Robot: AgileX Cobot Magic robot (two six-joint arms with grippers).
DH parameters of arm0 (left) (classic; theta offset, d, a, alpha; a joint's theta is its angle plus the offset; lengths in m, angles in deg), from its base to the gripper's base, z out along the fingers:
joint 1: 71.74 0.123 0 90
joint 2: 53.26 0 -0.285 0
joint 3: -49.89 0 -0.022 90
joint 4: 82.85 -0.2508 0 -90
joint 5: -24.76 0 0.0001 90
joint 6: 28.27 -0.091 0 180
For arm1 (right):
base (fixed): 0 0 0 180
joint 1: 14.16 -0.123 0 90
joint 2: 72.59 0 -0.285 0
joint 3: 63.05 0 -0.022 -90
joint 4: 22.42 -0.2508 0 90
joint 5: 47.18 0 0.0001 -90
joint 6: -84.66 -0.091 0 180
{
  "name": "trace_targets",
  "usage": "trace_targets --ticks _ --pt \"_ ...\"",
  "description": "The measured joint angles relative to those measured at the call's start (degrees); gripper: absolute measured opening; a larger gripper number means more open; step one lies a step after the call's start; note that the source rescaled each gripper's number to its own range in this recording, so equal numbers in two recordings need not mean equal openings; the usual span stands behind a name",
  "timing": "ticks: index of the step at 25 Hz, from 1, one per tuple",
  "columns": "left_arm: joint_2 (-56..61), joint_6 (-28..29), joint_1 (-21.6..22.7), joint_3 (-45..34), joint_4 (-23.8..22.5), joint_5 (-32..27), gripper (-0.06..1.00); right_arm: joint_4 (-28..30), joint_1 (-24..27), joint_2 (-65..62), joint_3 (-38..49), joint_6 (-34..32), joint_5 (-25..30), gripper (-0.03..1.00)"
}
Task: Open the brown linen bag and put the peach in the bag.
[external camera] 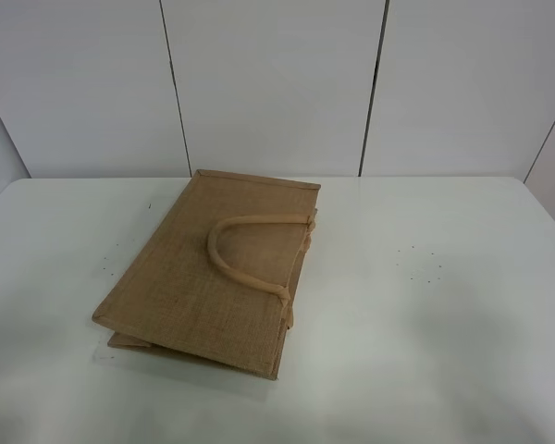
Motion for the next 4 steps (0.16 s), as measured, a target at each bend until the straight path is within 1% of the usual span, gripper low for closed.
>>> trace_targets --ticks 4 --pt "0.0 0.0 0.0 0.0 0.0 0.0 0.95 0.0 0.0 0.0 0.0 0.0 0.0 1.00"
